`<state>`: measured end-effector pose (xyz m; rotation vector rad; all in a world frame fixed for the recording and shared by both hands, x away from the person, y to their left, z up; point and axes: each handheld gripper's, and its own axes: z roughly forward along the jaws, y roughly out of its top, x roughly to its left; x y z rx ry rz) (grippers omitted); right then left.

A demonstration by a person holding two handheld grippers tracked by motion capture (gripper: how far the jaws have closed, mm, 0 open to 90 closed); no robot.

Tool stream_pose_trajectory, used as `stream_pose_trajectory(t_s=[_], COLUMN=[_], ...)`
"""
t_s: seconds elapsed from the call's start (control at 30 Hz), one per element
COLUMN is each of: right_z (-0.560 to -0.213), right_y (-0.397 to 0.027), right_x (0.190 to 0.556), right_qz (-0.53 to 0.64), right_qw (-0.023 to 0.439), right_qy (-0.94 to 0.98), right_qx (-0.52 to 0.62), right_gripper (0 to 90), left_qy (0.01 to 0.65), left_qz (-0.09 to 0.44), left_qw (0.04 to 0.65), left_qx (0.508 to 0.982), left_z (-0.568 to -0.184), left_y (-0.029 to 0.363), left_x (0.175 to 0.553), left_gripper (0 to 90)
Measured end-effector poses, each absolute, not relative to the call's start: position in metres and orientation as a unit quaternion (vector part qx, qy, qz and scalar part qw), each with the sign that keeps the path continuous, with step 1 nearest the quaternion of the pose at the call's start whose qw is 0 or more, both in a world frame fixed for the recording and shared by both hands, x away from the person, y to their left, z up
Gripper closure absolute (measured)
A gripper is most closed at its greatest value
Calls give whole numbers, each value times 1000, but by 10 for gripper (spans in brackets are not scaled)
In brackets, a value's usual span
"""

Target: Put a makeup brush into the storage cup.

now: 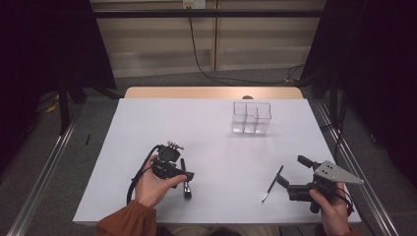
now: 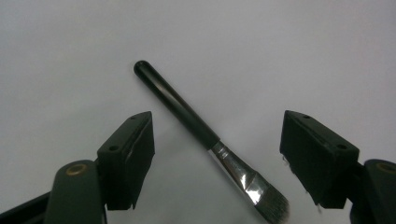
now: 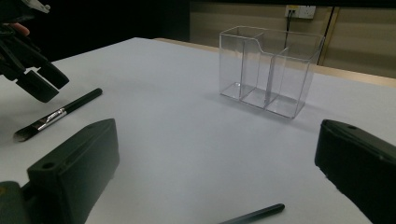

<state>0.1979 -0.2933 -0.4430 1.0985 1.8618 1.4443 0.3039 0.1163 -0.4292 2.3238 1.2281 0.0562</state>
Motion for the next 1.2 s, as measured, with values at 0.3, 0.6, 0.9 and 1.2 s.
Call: stream_pose_trajectory(t_s=[0.3, 0.6, 0.9, 1.2], right_z=[-443, -443, -443, -443], right_y=[-293, -293, -293, -293], right_x=[198, 198, 198, 198], right_qz=[535, 535, 535, 535], right_qw=[267, 266, 266, 265], right_qy=[691, 691, 692, 693], right_qx=[406, 406, 405, 405], right_gripper=[0, 0, 0, 0], left_qy=[470, 485, 489, 499], left_qz=[-1, -16, -29, -27], left_qw=[201, 170, 141, 126], left_qx=[859, 858, 860, 857], left_z=[-430, -433, -440, -443], left_y=[105, 98, 92, 92], left_x=[309, 312, 316, 318], left_gripper=[274, 330, 473, 566])
